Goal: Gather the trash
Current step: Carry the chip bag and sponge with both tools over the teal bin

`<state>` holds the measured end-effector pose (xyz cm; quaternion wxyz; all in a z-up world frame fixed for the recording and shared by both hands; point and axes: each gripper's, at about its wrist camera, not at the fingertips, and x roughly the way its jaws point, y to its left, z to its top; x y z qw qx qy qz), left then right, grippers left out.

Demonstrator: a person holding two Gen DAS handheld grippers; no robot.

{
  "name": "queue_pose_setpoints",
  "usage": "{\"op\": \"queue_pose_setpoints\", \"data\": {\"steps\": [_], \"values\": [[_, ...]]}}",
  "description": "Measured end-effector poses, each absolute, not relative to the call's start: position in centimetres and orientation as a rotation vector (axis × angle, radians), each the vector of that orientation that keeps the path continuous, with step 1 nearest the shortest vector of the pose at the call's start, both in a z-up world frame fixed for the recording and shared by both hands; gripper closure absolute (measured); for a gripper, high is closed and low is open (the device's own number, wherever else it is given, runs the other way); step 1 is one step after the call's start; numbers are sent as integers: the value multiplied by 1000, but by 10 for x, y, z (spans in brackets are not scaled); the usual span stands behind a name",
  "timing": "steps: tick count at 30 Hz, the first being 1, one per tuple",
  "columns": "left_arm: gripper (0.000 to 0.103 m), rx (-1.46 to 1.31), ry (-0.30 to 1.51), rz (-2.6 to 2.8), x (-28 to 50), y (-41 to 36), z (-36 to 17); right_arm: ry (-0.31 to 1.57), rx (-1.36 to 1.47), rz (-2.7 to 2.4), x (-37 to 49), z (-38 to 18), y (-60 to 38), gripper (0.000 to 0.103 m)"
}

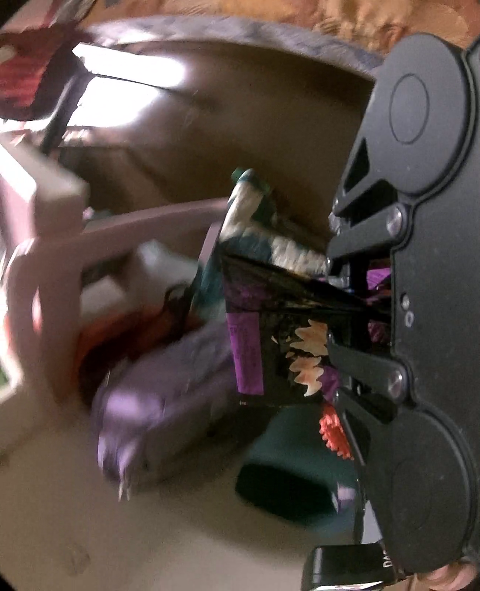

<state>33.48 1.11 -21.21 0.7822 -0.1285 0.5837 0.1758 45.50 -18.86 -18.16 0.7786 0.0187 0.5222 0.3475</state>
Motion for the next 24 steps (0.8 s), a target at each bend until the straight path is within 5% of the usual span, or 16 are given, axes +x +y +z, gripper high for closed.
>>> {"op": "queue_pose_setpoints", "data": {"steps": [12,24], "values": [[93,-342,1142,572,257,117,-129,1015,-102,961,403,-92,-64,96],[93,-386,1186,620,228,206,-154,1008,-312,966,361,-111,63,96]]}}
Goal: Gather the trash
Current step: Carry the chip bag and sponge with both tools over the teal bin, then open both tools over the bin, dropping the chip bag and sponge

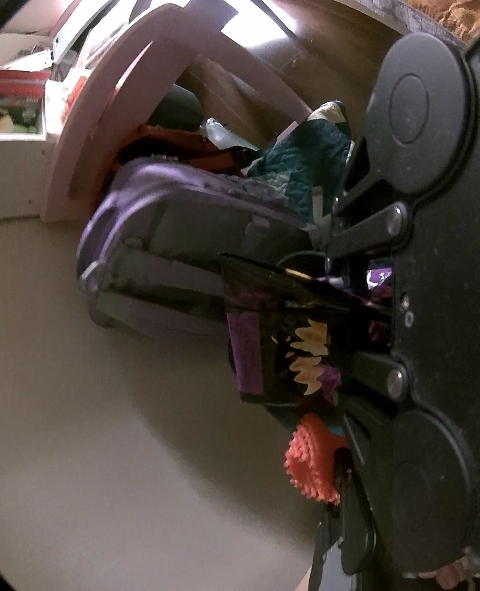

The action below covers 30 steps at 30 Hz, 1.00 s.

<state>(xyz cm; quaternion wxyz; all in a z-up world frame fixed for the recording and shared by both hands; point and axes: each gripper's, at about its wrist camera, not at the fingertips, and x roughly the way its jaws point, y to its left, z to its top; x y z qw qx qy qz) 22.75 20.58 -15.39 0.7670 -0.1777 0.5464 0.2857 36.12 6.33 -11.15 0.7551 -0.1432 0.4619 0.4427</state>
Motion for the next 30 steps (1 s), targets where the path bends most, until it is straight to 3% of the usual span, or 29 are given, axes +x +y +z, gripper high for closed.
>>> {"op": "queue_pose_setpoints", "data": {"steps": [22,30], "values": [[92,-441,1342,541,259,250,-229,1068,-582,903,342,-188,161,95],[92,-364,1392,506,273,242,-248,1122,-616,867,340,-206,164,88]]}}
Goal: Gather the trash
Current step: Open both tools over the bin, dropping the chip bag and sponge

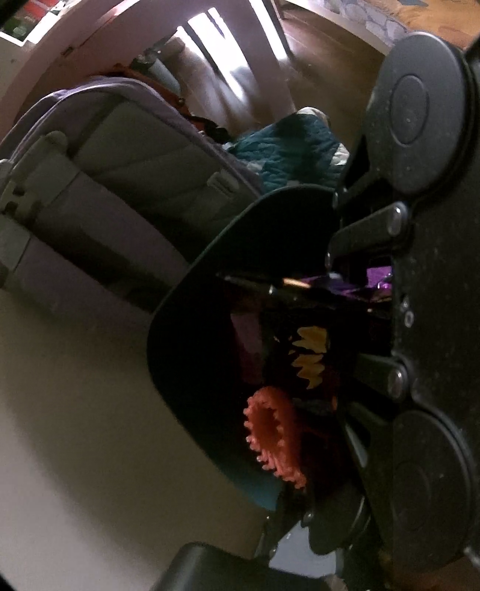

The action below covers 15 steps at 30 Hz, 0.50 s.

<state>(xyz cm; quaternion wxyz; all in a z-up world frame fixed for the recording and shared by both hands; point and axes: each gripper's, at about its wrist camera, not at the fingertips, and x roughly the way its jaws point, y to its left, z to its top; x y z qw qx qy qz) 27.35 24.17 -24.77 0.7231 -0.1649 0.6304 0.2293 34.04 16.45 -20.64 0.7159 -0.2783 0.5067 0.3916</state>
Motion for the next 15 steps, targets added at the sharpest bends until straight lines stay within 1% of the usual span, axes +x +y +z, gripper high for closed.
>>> {"op": "queue_pose_setpoints", "data": {"steps": [2,7,10,11,12,13,14,15], "values": [[92,-367,1401,495,275,243,-252,1127,-607,862,341,-208,164,85],[91,-343,1401,475,280,242,-256,1149,-591,864,343,-209,161,82],[87,-352,1390,458,278,239,-253,1145,-584,866,342,-207,158,76],[81,-350,1384,450,277,238,-250,1146,-574,869,342,-205,156,73],[71,-347,1378,446,273,237,-246,1151,-564,873,342,-205,155,71],[65,-344,1367,441,272,236,-243,1151,-557,876,341,-203,153,70],[49,-341,1355,440,270,235,-241,1149,-550,879,340,-201,151,67],[36,-337,1345,445,268,235,-239,1146,-542,884,339,-199,149,67]]}}
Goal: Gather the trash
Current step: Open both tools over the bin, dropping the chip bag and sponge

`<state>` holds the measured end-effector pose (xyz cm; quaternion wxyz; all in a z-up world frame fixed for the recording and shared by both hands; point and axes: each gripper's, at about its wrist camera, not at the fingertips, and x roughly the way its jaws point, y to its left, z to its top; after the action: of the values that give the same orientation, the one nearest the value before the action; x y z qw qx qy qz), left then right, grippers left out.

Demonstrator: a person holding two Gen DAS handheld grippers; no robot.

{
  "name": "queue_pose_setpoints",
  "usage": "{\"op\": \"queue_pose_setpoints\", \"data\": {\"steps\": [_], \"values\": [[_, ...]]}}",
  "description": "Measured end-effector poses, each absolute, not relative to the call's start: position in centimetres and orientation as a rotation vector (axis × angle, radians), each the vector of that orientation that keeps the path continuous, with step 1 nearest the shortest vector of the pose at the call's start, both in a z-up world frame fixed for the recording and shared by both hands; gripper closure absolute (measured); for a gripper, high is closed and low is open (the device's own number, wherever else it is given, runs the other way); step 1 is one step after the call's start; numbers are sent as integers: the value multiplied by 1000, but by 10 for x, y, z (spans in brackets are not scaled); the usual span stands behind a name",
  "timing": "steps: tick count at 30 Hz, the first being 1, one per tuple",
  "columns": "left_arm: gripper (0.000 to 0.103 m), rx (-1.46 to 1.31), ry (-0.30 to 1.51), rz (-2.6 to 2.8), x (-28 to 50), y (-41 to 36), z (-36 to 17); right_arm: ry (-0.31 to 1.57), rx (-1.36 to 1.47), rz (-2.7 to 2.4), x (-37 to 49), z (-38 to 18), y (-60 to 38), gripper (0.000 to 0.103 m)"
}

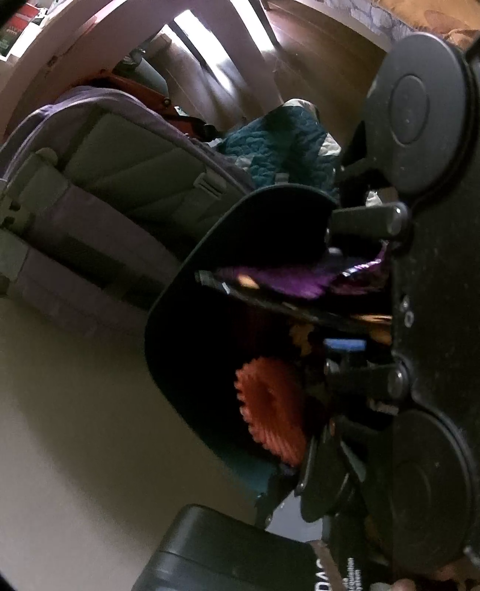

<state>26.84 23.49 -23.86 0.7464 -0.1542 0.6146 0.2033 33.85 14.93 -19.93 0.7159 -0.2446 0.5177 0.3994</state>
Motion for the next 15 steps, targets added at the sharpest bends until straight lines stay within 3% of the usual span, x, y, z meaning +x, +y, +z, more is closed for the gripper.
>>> {"op": "queue_pose_setpoints", "data": {"steps": [5,15], "values": [[35,-336,1302,439,255,234,-222,1126,-491,911,333,-184,136,55],[35,-263,1190,444,238,216,-172,1031,-370,967,320,-130,84,40]]}}
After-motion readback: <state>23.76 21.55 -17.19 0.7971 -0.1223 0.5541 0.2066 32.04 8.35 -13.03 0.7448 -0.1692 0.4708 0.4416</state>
